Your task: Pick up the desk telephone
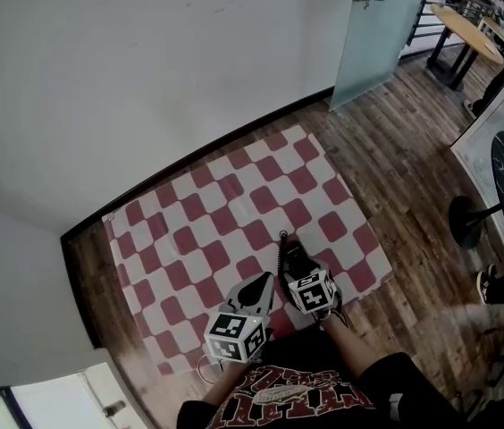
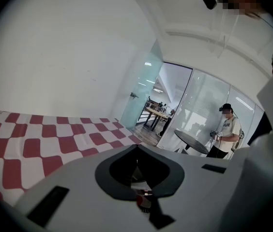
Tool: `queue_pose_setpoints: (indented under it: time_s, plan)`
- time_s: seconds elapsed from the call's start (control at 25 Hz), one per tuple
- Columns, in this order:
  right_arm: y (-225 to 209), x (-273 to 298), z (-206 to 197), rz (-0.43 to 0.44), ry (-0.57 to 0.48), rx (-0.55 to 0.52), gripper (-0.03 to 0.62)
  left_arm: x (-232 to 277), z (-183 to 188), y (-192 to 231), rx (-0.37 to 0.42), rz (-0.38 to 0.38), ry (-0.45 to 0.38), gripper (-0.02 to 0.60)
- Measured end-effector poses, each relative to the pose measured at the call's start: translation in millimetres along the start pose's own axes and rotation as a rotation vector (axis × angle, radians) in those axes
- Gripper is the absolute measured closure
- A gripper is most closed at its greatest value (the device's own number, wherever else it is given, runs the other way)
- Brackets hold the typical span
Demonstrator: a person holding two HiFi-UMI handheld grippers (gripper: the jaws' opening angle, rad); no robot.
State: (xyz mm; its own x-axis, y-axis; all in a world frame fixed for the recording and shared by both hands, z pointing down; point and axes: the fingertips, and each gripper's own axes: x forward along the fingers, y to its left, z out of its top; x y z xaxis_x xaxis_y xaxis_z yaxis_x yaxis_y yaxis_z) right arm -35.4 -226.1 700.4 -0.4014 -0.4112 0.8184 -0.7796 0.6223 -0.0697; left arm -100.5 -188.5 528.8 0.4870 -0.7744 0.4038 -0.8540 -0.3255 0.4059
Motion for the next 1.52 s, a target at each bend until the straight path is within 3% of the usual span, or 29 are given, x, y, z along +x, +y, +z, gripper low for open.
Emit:
queue_pose_setpoints:
  time_s: [0.72,1.24,1.52]
  plan:
    - [10,-8,-12,0.052,0.043,-0.087,0.299,-8,-11,6,0.030,0.033,0.020,0.574]
    - [10,-14,-16,0.079,0.050,-0.051,0.301,-5,-14,6,0.083,0.060,0.040,0.574]
    - [13,-23,-12,0.089,0.047,-0.047,0.301,-3,-18,6,0.070,0.059,0.047,0.574]
